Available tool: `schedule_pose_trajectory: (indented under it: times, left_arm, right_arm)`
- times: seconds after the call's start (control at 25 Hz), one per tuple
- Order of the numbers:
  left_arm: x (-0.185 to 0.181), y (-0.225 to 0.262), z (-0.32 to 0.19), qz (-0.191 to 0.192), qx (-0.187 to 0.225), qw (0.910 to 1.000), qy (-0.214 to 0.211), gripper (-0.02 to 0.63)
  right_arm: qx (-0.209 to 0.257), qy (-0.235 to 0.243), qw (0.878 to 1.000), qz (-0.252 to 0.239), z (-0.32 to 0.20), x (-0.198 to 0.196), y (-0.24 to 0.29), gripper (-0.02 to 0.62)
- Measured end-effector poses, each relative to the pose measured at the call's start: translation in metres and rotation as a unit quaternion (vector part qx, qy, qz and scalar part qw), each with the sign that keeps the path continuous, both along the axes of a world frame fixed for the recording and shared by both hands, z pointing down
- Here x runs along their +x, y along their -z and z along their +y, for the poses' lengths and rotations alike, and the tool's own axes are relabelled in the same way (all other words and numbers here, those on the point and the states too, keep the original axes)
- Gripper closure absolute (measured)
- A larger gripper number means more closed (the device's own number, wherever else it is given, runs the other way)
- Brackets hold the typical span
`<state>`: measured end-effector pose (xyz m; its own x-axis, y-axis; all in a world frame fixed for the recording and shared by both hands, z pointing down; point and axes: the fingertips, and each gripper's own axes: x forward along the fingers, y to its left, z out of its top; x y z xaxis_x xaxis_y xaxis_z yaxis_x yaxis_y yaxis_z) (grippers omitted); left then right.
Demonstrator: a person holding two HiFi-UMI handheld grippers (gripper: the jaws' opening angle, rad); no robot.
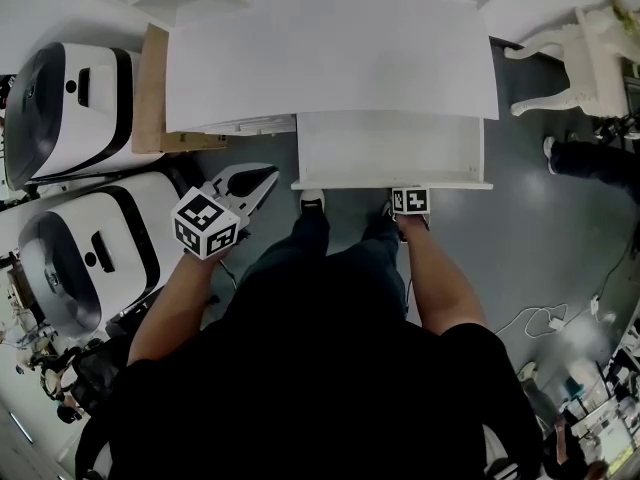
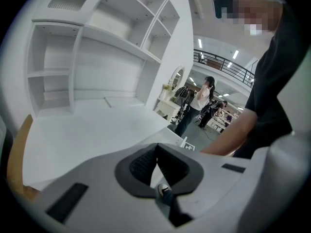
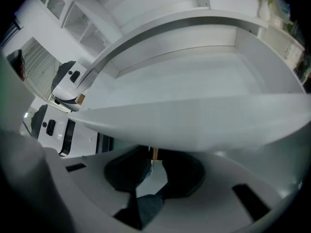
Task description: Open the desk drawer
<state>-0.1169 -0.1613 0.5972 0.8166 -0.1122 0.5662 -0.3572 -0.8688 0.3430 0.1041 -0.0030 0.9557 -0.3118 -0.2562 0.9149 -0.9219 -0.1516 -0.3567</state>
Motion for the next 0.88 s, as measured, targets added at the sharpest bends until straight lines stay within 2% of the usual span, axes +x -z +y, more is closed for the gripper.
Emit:
schedule_pose_trajectory:
  times: [0.52,0.88]
  left_arm:
    - [0.011,-0.002,0.020,-0.001,-0.003,0.9997,-0.024,0.597]
    - [0.011,-0.002,0.032,-0.003,-0.003,0.9995,-0.031,0.597]
  right_arm:
    - [-0.005,0.003,1.000,-0.009,0.039,-0.013,0.000,0.509]
    - [0.002,-0.006,1.000,-0.005,0.040,-0.012,0.000,0.509]
